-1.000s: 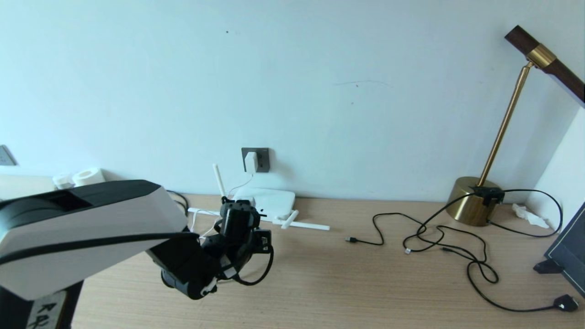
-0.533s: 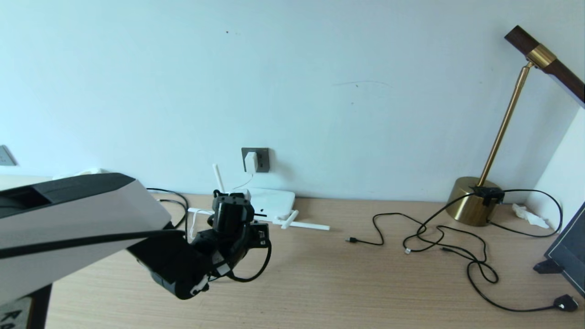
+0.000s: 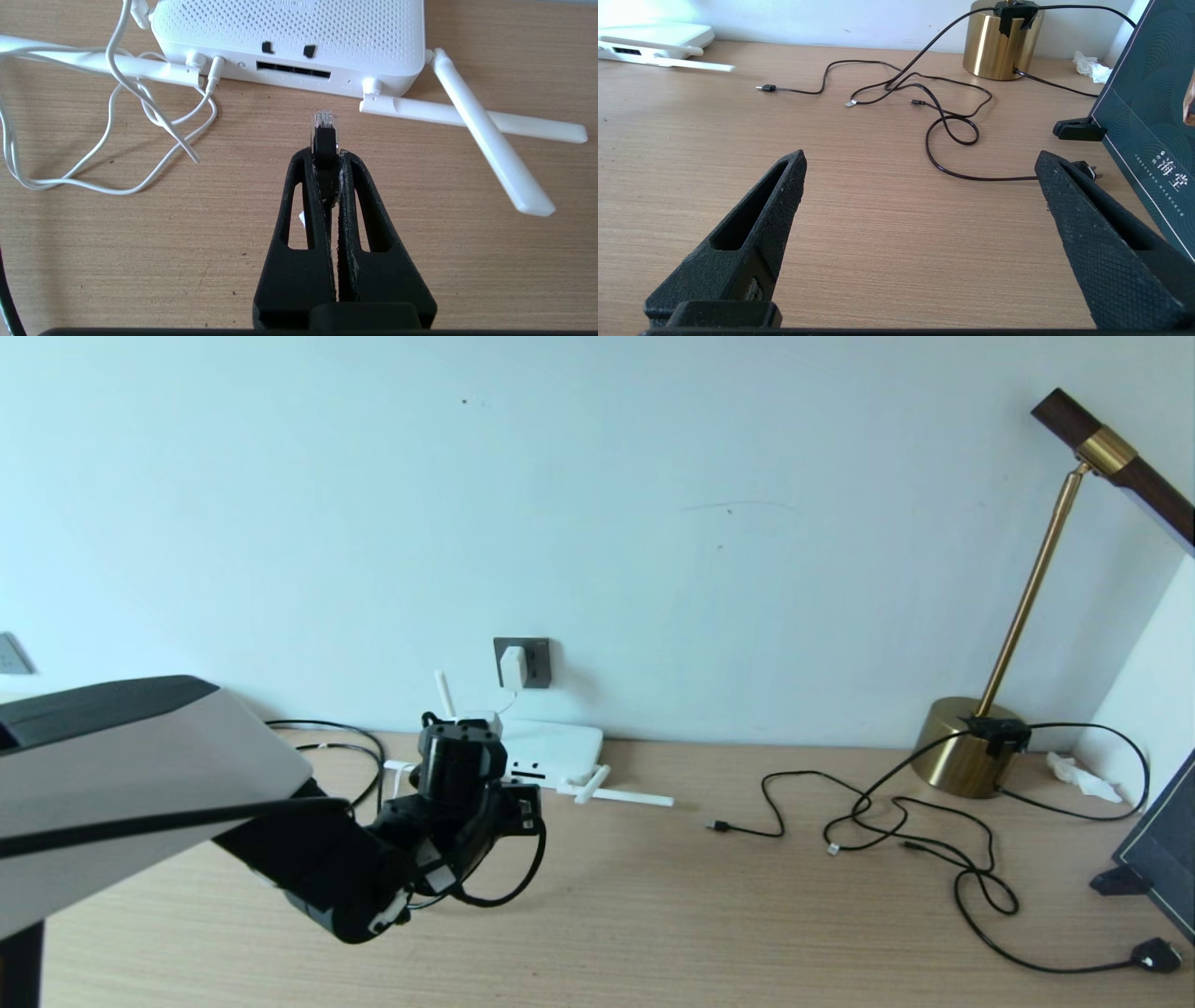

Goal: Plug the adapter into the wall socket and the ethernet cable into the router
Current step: Hand it to the other hand

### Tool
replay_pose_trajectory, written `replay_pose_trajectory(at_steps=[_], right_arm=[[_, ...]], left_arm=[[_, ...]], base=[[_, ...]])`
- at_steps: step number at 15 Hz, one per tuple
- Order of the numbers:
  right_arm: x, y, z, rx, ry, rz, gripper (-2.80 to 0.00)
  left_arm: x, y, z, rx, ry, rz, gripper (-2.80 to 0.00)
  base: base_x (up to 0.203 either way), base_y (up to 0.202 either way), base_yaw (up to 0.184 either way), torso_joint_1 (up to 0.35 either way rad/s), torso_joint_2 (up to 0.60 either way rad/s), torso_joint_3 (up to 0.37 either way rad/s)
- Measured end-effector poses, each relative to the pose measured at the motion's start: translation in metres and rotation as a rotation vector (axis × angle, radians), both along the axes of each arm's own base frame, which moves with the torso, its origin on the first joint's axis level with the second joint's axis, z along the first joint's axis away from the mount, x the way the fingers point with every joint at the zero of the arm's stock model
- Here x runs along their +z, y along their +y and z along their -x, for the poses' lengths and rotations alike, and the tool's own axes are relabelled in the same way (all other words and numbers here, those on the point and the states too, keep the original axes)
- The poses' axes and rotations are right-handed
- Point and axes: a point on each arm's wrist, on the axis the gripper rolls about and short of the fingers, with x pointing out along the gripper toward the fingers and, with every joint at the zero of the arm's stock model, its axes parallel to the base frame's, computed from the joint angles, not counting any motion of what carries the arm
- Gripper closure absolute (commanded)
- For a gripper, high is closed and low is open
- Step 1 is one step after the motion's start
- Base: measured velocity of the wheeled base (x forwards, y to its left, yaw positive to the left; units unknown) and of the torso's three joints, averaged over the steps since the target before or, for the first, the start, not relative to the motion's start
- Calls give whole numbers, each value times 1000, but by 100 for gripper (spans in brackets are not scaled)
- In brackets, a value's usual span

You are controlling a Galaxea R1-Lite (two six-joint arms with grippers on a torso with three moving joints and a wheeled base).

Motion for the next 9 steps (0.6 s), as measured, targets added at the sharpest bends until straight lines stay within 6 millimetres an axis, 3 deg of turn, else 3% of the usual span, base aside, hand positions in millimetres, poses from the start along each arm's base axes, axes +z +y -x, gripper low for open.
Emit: replay_pose_trajectory(at_steps=[9], right_arm=[[1,0,-1,-1,-40,0,-280]], left_arm=[[0,3,-9,-4,-1,-17,0]], base=[[0,0,0,0,0,0]])
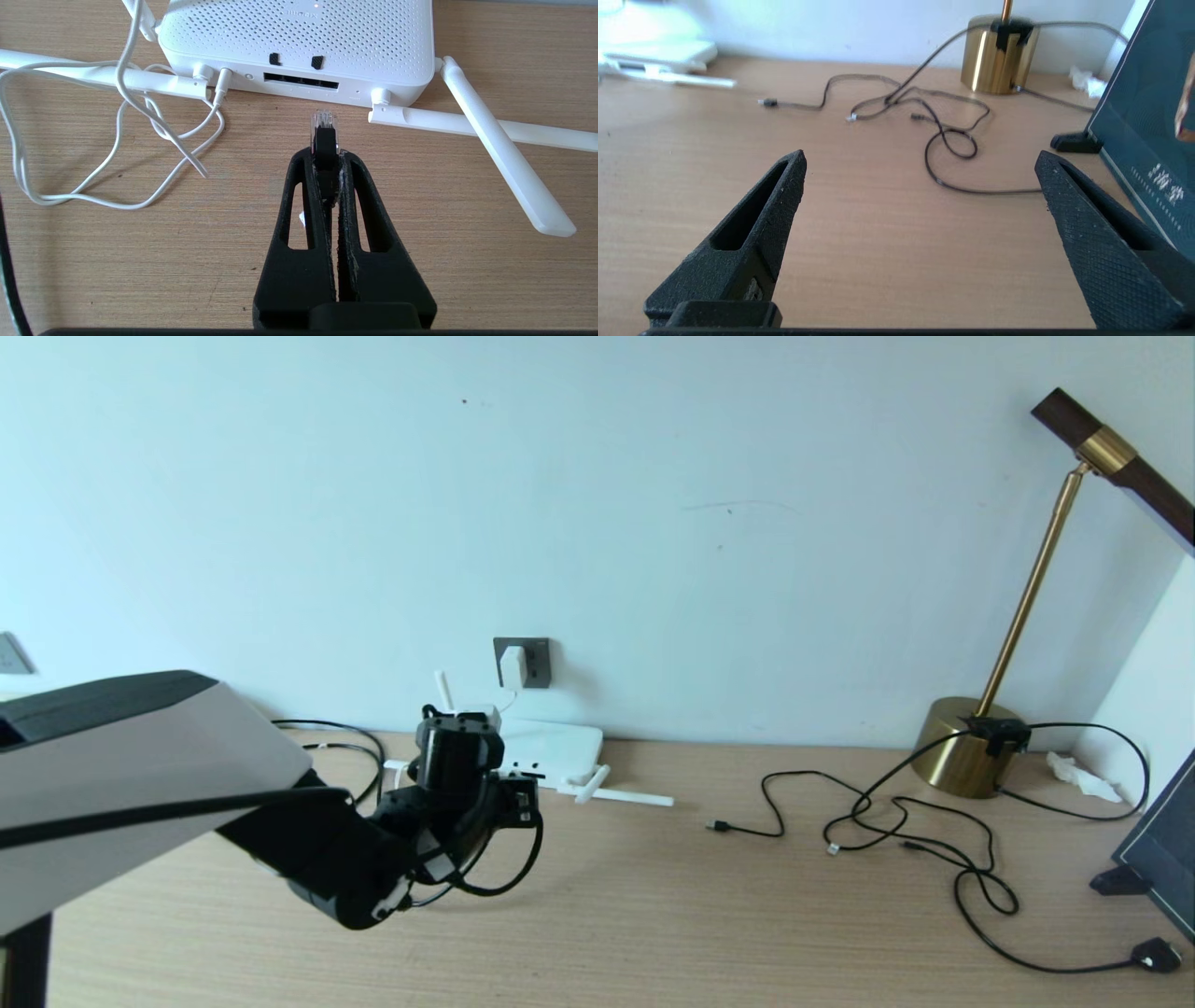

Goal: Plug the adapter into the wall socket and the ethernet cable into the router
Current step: Hand it to the other hand

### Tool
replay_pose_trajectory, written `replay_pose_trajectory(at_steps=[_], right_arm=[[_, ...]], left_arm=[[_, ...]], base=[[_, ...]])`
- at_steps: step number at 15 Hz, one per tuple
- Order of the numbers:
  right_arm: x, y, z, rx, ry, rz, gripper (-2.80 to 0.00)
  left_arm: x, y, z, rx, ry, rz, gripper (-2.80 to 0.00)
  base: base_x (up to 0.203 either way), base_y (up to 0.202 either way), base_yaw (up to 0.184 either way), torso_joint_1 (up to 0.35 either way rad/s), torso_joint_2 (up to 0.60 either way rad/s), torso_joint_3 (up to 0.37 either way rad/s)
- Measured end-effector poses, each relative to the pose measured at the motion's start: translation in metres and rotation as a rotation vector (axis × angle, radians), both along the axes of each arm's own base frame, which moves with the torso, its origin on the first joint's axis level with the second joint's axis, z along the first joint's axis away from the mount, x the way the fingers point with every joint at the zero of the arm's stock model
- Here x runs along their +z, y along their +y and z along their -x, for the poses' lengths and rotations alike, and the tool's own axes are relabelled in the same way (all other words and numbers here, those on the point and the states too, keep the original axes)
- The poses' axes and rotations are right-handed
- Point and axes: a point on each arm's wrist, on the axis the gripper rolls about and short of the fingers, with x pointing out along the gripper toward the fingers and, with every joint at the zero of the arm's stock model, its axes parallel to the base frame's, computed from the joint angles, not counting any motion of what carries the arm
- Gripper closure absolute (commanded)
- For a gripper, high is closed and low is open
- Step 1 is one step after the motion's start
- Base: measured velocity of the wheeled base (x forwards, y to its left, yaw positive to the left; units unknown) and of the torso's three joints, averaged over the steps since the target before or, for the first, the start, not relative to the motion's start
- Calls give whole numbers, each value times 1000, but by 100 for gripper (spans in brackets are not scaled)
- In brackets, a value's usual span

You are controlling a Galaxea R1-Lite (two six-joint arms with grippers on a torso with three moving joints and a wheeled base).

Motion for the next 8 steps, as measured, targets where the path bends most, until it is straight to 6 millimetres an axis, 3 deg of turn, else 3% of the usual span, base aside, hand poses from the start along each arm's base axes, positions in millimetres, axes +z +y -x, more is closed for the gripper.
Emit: replay_pose_trajectory(at_steps=[8], right_arm=[[2,0,-1,1,-42,-2,-280]], left_arm=[[-17,15,-14,11,54,-10,0]], base=[[0,0,0,0,0,0]])
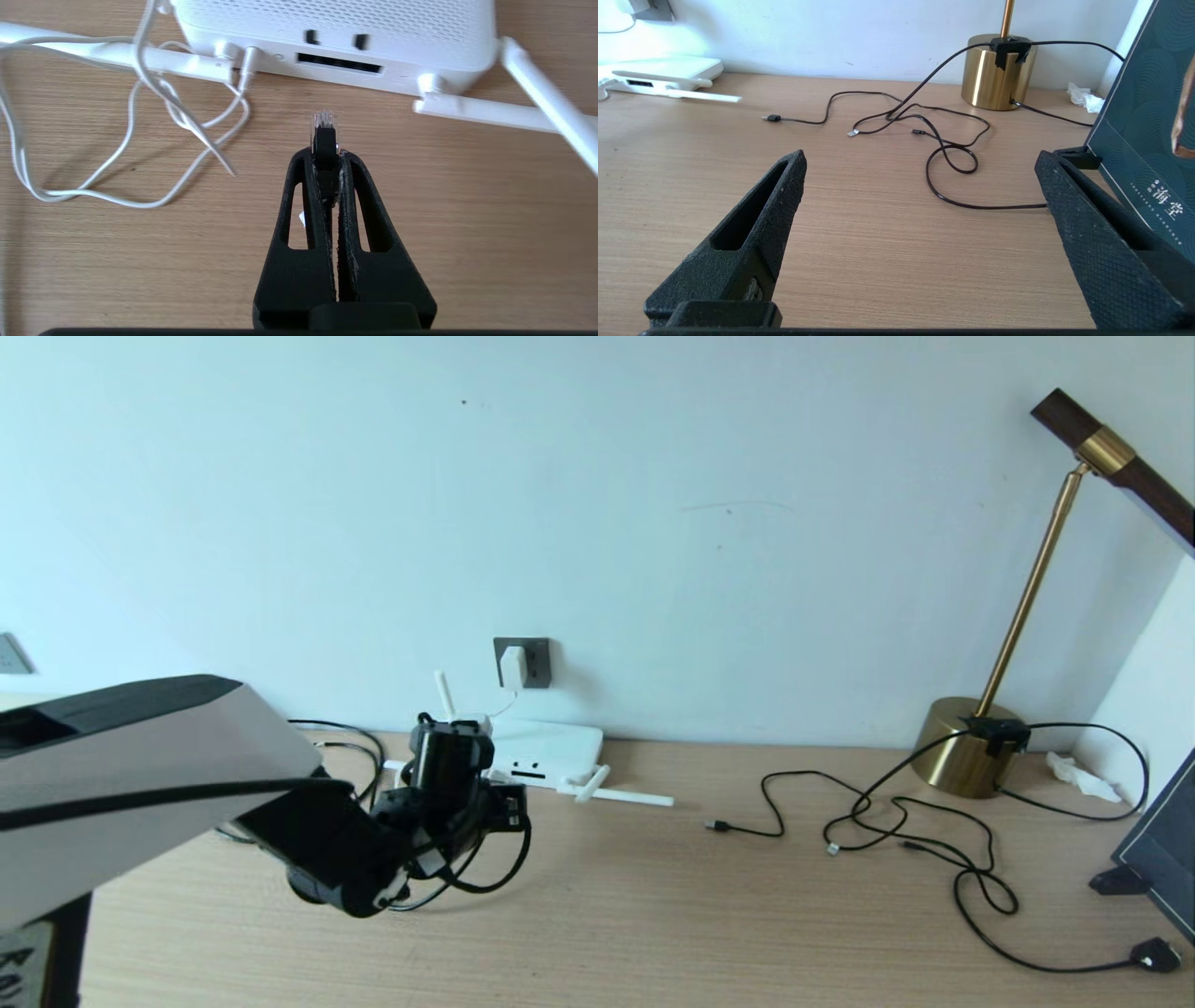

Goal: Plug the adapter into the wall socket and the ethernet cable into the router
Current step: Hand it to the other hand

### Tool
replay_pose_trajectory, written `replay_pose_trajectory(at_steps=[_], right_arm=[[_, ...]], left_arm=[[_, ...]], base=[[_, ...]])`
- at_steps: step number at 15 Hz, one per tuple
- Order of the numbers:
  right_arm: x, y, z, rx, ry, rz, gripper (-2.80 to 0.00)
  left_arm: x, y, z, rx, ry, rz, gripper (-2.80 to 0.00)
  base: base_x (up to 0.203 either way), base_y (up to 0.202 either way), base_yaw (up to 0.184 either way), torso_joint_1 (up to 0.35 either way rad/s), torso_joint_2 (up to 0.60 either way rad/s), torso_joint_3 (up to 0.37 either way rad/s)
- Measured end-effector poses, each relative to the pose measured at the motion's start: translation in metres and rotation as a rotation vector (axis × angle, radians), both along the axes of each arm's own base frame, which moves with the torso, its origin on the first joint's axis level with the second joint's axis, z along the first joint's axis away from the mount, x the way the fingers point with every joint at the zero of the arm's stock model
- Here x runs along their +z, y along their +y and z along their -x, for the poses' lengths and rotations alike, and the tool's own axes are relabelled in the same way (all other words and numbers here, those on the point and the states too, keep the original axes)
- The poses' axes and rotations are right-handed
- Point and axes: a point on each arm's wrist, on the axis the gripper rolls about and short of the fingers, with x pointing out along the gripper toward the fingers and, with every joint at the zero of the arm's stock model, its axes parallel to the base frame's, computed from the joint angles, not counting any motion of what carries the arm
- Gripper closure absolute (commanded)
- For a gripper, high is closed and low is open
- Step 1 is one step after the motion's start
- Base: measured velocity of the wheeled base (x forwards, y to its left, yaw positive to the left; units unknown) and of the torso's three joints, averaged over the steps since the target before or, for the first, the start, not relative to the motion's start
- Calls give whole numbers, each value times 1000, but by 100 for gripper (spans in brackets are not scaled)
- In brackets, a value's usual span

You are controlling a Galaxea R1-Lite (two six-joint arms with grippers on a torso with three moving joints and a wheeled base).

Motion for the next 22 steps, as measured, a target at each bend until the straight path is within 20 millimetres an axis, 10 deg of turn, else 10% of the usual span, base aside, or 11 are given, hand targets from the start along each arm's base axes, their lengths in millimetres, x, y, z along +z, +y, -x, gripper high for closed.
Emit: replay_pose_trajectory(at_steps=[22], right_arm=[[0,0,0,0,1,0,-280]], left_arm=[[-27,-14,-34,30,24,-32,0]], base=[[0,0,0,0,0,0]])
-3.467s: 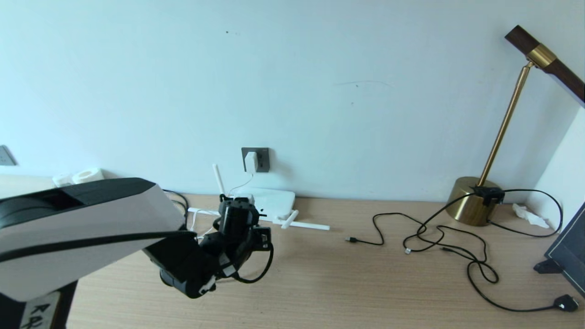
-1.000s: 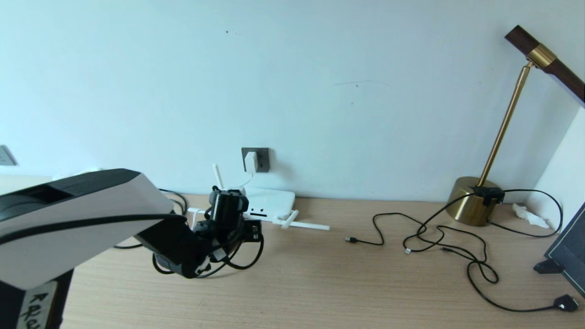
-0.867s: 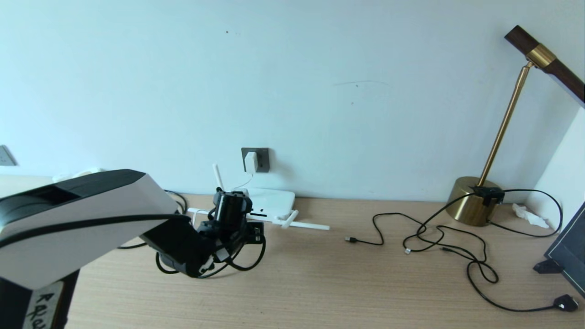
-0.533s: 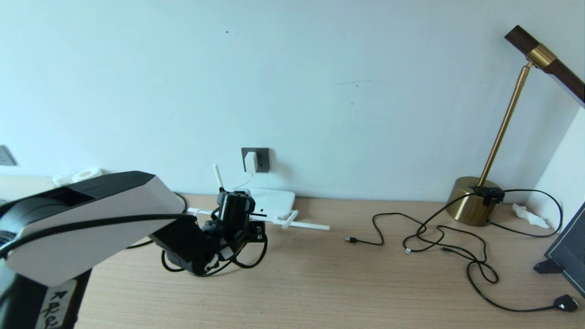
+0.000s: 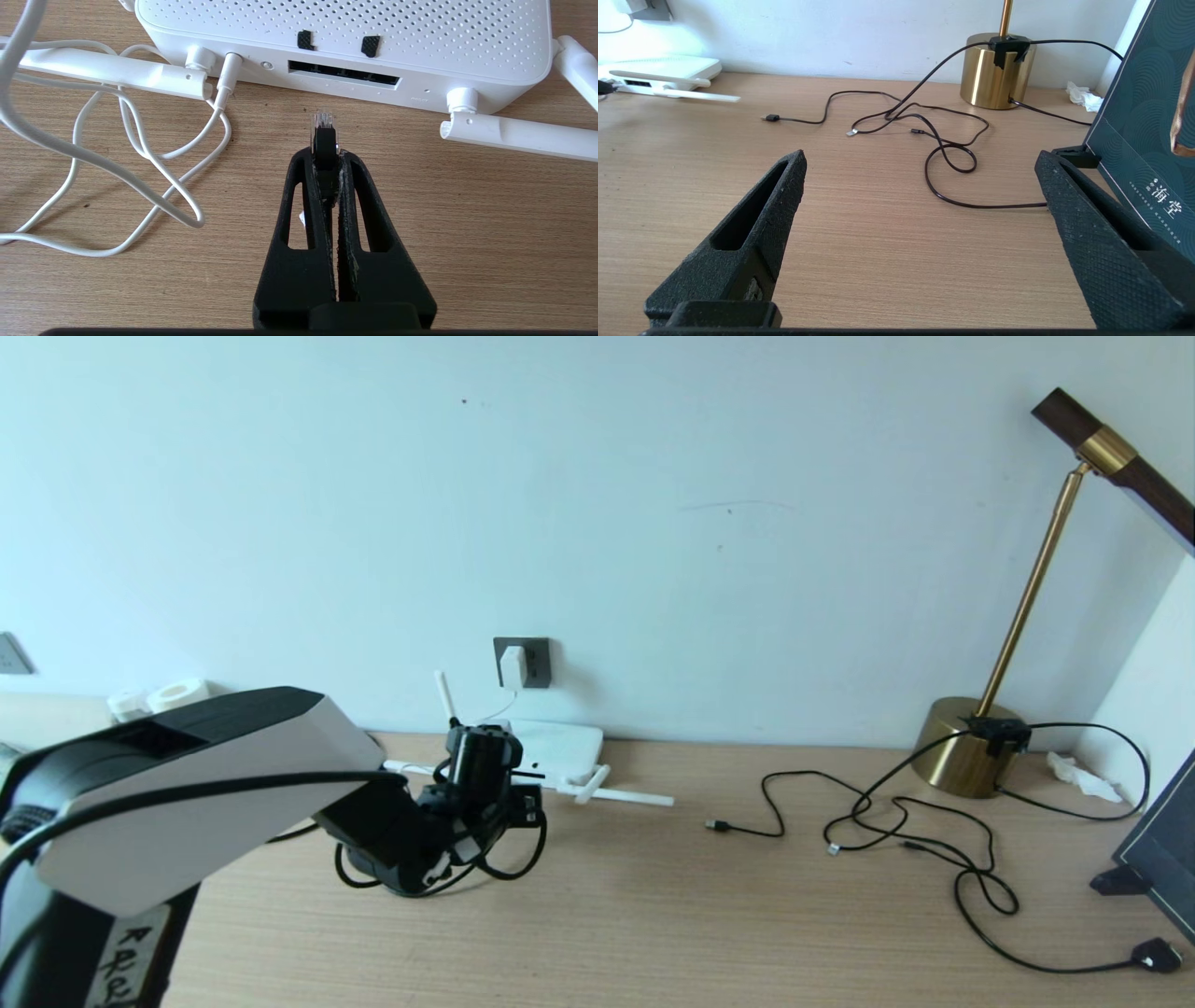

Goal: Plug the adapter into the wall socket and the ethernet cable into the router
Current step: Hand it to the other hand

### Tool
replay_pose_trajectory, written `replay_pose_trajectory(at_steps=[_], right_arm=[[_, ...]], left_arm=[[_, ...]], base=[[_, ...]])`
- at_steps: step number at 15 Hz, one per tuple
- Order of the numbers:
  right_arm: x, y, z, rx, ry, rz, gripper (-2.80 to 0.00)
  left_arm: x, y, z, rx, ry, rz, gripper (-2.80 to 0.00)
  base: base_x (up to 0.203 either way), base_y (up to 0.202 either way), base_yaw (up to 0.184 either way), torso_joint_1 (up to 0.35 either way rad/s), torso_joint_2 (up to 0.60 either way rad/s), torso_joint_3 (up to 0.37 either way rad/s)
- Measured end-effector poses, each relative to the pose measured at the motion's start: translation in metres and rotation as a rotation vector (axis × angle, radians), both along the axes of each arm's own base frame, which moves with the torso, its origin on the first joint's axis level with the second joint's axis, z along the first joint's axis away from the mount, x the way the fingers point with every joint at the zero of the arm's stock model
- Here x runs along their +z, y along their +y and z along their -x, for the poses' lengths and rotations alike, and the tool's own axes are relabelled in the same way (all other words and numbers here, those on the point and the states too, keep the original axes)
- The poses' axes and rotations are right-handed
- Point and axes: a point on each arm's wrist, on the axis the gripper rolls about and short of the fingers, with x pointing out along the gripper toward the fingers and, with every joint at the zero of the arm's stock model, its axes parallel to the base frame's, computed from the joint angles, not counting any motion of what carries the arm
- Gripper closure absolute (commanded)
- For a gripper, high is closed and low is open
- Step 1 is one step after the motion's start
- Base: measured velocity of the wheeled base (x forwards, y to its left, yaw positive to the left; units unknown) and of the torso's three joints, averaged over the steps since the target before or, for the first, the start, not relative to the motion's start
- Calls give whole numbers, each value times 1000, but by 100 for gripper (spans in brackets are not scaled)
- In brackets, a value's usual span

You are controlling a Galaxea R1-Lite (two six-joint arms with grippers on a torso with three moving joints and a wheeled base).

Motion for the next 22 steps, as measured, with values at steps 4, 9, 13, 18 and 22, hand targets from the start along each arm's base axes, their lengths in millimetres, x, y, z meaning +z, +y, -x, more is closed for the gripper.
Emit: replay_pose_trajectory(at_steps=[4,9,13,18,22], right_arm=[[0,0,0,0,0,0,-280],[0,0,0,0,0,0,-280],[0,0,0,0,0,0,-280],[0,0,0,0,0,0,-280],[0,0,0,0,0,0,-280]], left_arm=[[0,2,0,-18,-2,-39,0],[0,3,0,-18,-2,-40,0],[1,5,-1,-29,-5,-60,0],[2,7,-2,-60,-3,-40,0],[2,7,-3,-68,-3,-39,0]], base=[[0,0,0,0,0,0],[0,0,0,0,0,0],[0,0,0,0,0,0],[0,0,0,0,0,0],[0,0,0,0,0,0]])
